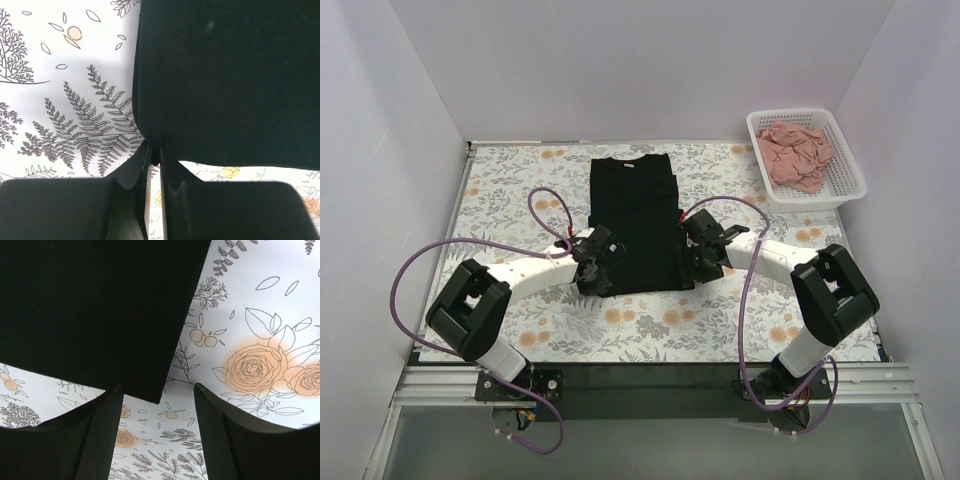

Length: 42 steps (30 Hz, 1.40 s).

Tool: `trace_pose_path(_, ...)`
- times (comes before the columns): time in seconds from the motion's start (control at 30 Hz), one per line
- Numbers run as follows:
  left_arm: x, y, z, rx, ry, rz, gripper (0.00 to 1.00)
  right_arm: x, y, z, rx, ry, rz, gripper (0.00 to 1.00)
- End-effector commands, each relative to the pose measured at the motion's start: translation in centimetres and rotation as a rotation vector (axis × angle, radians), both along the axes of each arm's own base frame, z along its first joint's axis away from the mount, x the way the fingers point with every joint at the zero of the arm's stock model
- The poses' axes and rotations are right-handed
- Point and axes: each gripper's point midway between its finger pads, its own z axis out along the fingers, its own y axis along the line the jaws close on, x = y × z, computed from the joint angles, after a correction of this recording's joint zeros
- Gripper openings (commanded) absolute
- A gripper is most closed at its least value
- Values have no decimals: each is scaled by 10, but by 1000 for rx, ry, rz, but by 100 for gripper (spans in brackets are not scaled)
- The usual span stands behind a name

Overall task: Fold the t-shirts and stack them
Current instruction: Fold the tshirt

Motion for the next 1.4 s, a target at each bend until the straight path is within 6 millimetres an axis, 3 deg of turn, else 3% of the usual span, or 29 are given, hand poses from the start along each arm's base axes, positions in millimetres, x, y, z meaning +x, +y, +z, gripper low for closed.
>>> trace_pose_path(0.0, -38, 21, -23, 70, 132, -14, 0, 3, 5, 5, -24, 1, -4, 65)
trace_pose_path(0.2, -46, 21, -21, 44, 142, -15, 0, 3, 6, 0, -51, 11, -8, 62)
trace_pose_path(0.33, -50, 21, -20, 29, 144, -14, 0, -2, -4, -9, -117, 32, -10, 58)
trace_pose_path(0.73, -54, 21, -13, 8, 143, -16, 0, -44, -35, -45, -250, 209, 30, 39)
trace_pose_path(0.9, -55, 20, -13, 5, 147, -14, 0, -61, -40, -56, -255, 270, 55, 23)
trace_pose_path(1.03, -57, 18, -13, -12, 155, -19, 0, -68, -44, -54, -255, 280, 65, 5)
trace_pose_path(1.1, -62, 15, -9, -36, 161, -19, 0, -79, -42, -49, -218, 303, 87, 1)
trace_pose_path(1.17, -72, 17, -5, -35, 174, -10, 0, -91, -37, -40, -167, 326, 107, 1)
trace_pose_path(1.27, -95, 12, 9, -70, 194, -6, 0, -118, -48, -28, -171, 370, 135, 1)
trace_pose_path(1.37, -138, 2, 18, -94, 261, -47, 0, -146, -60, -9, -162, 410, 152, 1)
